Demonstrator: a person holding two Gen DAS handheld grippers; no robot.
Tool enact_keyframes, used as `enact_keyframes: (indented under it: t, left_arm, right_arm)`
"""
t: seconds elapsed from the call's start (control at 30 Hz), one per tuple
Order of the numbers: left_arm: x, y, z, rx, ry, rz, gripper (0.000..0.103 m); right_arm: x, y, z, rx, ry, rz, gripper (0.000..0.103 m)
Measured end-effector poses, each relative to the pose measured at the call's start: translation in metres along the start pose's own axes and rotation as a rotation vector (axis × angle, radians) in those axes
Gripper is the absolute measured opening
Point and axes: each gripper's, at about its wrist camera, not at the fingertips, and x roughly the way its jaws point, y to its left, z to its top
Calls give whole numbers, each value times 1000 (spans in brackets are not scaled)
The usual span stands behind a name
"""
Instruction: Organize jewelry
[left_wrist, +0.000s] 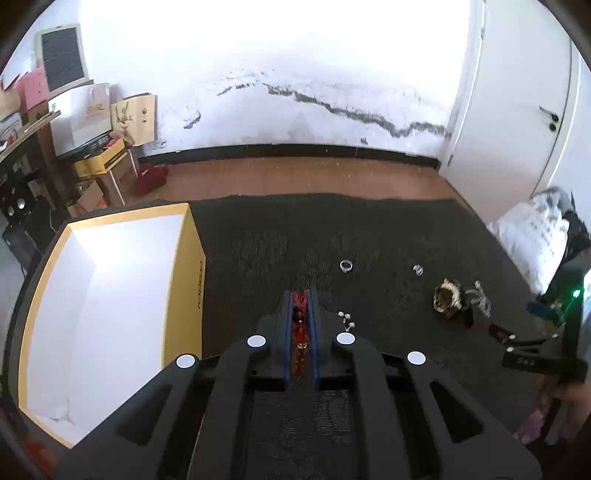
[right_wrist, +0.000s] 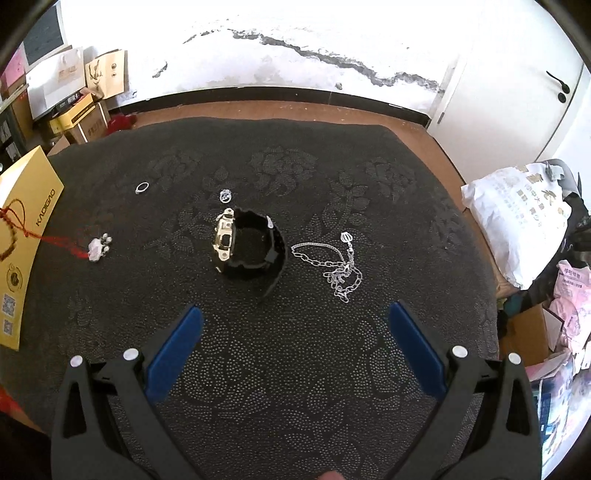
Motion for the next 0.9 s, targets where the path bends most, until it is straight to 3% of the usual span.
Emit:
enact_keyframes:
  t: [0.3,0.43,0.5,0.53,0.57,0.77,0.9]
  left_arm:
    - [96,-13,-21,10,170,48,8]
    - [106,-7,-32,-2,213,38,11]
    - [100,-11,-29,31,184,62,34]
    - [97,-13,-27,39,168,66,76]
    - [91,-18,-24,54,141,75,94]
    - [66,-40,-30,175,30,70,94]
    - [83,-66,-29,265,14,-18,94]
  right_arm:
    - [-3,5,3,-7,-6,20,97]
    - [-7,1,3,3,-11,31,97]
    - [-8,-2,4,15,-13,37,97]
    - [-9,-3,5,19,-15,41,97]
    - [-10,-3,5,20,-16,43,97]
    - [-12,-4,3,13,-17,44,97]
    - [-11,-6,3,29,-12,49,97]
